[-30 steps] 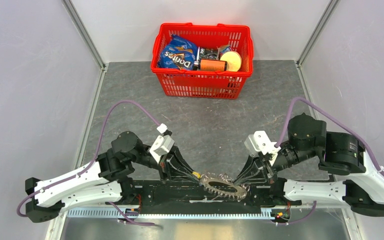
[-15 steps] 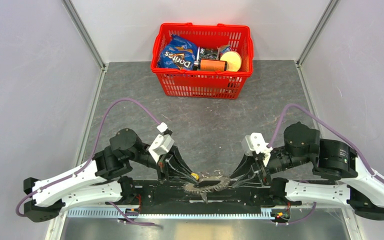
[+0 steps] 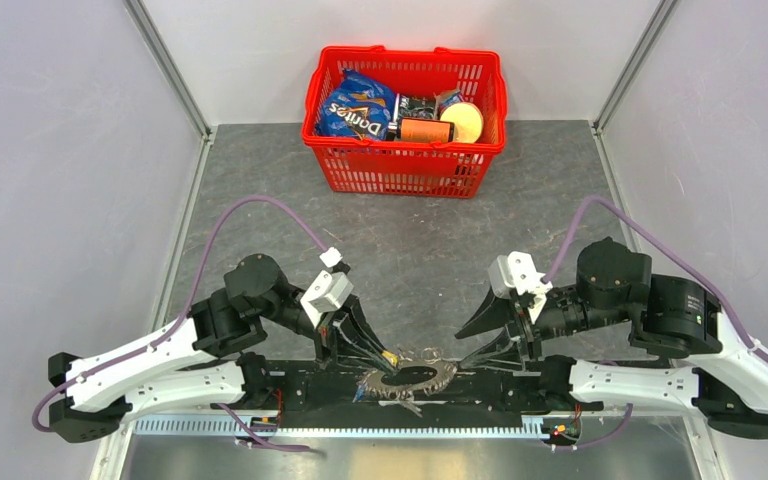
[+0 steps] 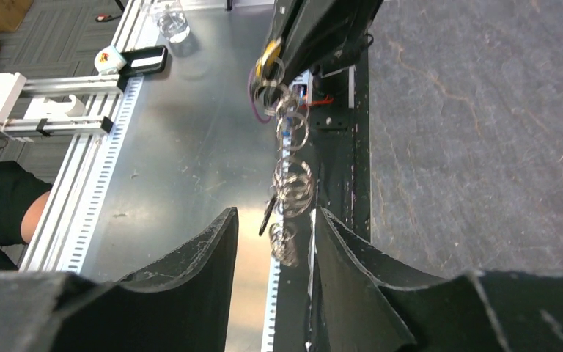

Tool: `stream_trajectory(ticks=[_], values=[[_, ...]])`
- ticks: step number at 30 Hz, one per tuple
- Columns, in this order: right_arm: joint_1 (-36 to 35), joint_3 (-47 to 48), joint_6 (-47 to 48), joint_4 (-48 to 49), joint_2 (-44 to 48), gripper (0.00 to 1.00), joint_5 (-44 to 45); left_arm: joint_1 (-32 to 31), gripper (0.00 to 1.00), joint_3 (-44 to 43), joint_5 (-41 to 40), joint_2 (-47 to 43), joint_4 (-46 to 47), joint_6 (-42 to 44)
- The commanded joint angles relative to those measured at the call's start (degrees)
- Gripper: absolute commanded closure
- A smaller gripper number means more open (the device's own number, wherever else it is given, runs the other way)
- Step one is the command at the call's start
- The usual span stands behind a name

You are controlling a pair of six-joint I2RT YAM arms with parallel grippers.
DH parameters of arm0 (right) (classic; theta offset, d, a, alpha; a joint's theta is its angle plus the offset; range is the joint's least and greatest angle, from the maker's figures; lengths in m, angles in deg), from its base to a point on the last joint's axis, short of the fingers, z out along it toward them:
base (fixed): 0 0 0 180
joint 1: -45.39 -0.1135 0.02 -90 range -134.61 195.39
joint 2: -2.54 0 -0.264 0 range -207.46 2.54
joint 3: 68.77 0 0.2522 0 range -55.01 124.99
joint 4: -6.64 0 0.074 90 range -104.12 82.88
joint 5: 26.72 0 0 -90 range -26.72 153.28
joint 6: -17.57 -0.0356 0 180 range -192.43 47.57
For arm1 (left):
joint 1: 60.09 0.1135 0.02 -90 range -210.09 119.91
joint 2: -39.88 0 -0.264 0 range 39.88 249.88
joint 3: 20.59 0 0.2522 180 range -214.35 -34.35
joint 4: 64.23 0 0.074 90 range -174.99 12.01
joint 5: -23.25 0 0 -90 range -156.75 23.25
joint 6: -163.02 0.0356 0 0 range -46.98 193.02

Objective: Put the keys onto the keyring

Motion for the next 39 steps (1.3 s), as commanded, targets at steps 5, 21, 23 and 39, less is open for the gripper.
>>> stream_trajectory(ticks=[5, 21, 23, 39], values=[[-0.16, 8.50, 3.22, 4.41, -7.63, 0.49, -3.09, -0.20, 0.98, -3.11, 5.25, 0.17, 1.74, 1.27], [-0.14, 0.81, -7.20, 15.65, -7.89, 0.48, 6.66, -0.21, 0.98, -7.02, -17.29, 1.33, -8.97, -0.11], [-0.16, -0.37, -8.08, 15.66, -6.43, 0.48, 9.91, -0.18, 0.98, -8.45, -21.71, 2.58, -10.90, -1.24], [-0.16, -7.23, -7.78, 7.20, -0.75, 0.50, 31.87, 0.18, 0.98, -30.80, -38.12, 21.78, -39.51, -16.92]])
